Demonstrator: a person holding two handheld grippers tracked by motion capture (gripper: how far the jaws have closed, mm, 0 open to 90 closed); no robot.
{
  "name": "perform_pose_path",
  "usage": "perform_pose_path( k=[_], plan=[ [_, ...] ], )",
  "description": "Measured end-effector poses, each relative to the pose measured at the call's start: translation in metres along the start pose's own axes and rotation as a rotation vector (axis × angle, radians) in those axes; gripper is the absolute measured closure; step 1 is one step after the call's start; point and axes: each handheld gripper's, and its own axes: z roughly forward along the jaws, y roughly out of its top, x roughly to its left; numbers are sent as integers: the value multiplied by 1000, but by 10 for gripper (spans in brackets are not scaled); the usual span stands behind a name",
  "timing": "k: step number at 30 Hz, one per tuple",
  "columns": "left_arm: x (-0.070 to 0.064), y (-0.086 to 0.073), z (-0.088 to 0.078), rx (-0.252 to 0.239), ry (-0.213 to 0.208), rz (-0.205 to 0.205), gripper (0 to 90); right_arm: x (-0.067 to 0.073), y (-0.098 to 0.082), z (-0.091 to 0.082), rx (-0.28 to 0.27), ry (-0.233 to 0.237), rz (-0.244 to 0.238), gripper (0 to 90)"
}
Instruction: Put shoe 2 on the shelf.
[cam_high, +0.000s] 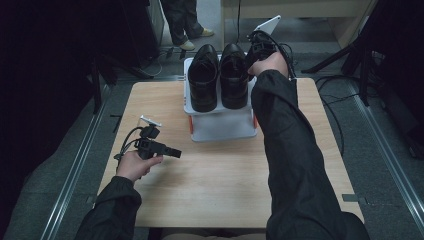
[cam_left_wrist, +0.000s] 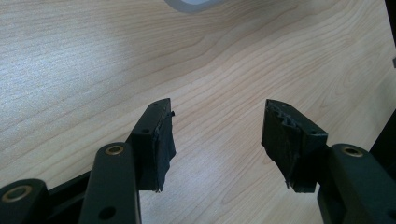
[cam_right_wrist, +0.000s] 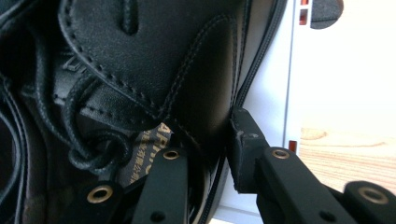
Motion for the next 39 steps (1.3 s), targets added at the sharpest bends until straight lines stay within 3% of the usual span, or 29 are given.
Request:
perform_pose_path(
  k=[4,13,17,24,39],
  plan=[
    [-1,0,2,11,5,2,428,2,-3,2,-3,-10,-42,780],
    [-2,0,2,13,11,10,427,3,-5,3,-4,3,-45,742],
    [-1,0,2,16,12,8,426,0,-4,3,5,34,-58,675],
    [0,0,2,14,12,2,425,-1,-4,1,11,48,-67,621],
    [0,0,1,8,32,4,424,-12,-18,-44,-23,135,-93,606]
  ],
)
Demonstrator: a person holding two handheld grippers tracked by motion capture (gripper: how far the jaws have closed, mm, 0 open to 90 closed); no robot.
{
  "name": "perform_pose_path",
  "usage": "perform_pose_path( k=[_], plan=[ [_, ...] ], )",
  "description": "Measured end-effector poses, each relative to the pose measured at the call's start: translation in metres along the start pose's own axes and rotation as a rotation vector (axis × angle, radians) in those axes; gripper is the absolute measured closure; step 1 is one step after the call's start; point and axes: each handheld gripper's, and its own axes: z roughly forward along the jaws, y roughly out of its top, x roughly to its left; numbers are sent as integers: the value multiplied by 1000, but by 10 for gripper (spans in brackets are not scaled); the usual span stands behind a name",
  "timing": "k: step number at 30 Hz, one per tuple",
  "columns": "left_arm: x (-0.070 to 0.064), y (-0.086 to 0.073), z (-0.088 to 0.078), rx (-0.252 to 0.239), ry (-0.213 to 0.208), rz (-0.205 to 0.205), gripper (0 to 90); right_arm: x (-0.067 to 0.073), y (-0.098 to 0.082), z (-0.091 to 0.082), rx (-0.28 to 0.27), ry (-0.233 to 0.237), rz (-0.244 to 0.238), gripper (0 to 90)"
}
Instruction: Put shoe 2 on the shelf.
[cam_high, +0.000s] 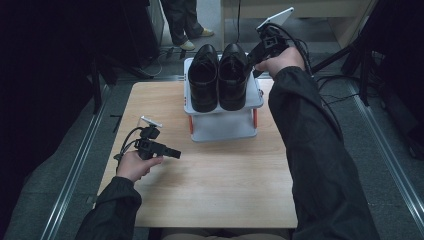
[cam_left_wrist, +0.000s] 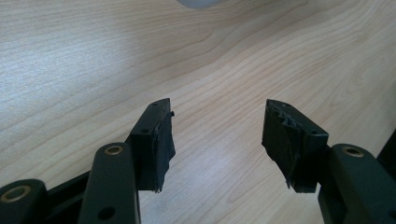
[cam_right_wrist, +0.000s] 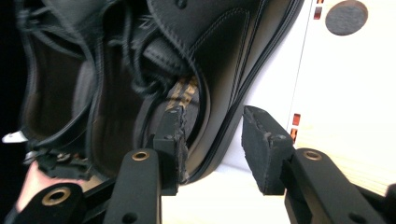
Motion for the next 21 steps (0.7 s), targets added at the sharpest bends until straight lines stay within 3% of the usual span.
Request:
perform_pose_path(
  k=[6,8,18,21],
  plan=[
    [2,1,1,1,5,0,424,-7,-11,-19,-23,3,-32,606],
    [2,1,0,5,5,-3,419,-16,-18,-21,-38,13,-43,571],
    [2,2,2,6,15,-9,417,-43,-41,-14,-33,28,-47,566],
    [2,2,1,6,16,-3,417,-51,-49,-11,-42,53,-51,564]
  ],
)
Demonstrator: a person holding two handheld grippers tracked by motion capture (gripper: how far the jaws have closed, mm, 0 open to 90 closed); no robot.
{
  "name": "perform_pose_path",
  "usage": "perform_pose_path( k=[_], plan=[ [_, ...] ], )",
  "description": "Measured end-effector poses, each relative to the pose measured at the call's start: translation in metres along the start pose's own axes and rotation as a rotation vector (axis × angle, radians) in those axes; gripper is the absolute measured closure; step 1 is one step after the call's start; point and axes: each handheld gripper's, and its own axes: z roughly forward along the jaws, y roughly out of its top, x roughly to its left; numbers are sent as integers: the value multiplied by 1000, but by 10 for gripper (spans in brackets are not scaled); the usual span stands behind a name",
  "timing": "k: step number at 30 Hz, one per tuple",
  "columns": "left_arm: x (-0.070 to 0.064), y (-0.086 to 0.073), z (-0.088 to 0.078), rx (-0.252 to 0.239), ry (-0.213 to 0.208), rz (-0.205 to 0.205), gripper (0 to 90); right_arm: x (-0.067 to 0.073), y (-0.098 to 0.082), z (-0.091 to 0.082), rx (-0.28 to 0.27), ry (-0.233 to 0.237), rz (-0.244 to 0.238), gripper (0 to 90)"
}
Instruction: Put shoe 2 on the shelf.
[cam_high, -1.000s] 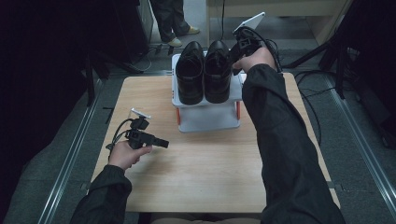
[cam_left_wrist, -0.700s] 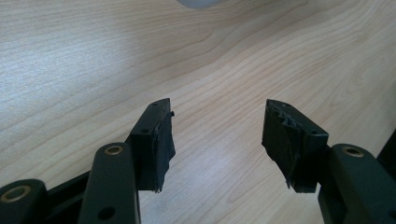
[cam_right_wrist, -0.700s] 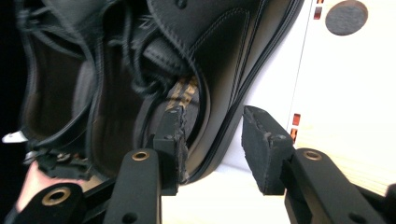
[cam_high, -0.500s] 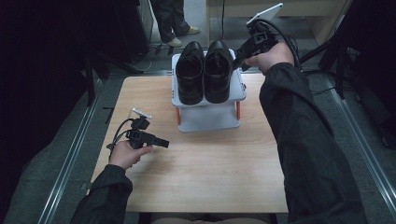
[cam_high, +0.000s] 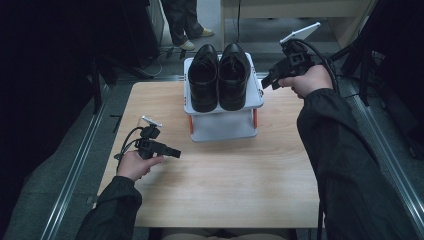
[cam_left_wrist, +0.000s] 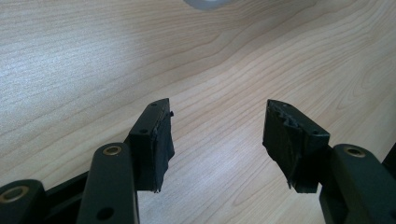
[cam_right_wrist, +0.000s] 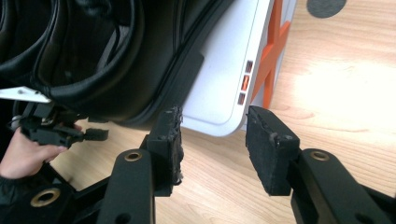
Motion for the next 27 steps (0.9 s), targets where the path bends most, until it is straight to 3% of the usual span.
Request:
perform_pose_path(
  k=[10,14,27],
  plan=[
    [-1,0,2,-6,6,6,417,-29,-31,14,5,12,-8,564],
    [-2,0,3,2,8,11,417,-32,-41,20,-11,7,-34,564],
    [-3,0,4,-5,6,21,417,-37,-76,45,27,30,-72,564]
  ],
)
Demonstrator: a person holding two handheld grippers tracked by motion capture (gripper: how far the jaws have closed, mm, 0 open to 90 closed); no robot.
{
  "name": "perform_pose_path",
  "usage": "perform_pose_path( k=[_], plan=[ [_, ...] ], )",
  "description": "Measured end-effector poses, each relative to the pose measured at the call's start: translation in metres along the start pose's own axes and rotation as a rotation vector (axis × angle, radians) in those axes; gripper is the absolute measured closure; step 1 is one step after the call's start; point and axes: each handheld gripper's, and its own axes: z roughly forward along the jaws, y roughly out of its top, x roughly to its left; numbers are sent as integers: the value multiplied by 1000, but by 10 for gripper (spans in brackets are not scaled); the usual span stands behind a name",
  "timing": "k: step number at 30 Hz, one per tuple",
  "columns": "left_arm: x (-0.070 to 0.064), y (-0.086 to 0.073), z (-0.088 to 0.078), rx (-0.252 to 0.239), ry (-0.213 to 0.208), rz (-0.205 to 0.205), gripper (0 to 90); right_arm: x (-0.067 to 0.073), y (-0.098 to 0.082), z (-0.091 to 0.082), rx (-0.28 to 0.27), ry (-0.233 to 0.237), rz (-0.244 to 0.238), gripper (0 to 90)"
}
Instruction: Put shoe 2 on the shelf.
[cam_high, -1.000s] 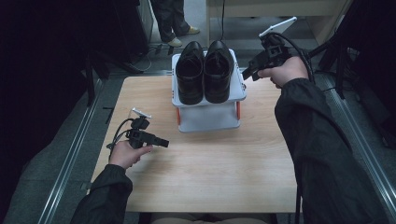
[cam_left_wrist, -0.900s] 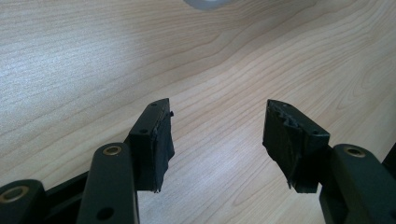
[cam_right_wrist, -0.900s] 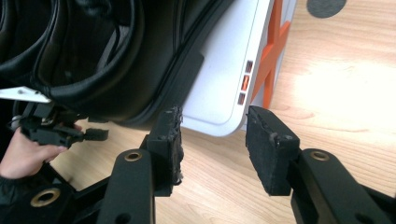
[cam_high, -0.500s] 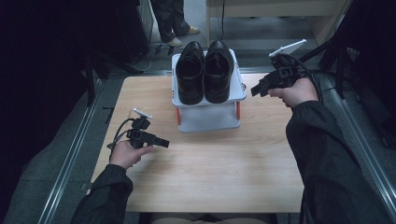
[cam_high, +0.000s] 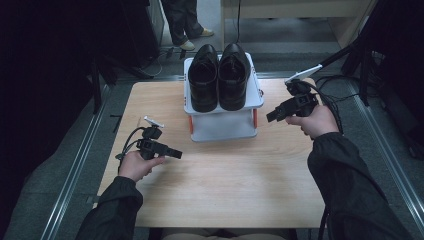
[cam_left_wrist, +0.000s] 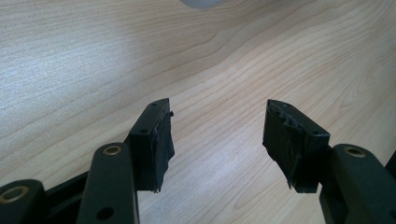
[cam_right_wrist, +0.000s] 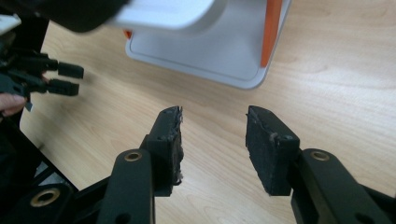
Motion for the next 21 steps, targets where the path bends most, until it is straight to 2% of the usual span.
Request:
perform_pose_path(
  k=[9,14,17,21],
  plan=[
    [0,0,0,0,2,1,414,-13,-29,25,19,31,-1,563],
    [0,0,0,3,5,0,413,-19,-39,33,20,41,2,558],
    [-1,-1,0,-1,5,2,410,-23,-49,41,22,27,-20,552],
    [-1,-1,0,-2,7,1,408,-26,-55,48,32,33,-33,552]
  ],
)
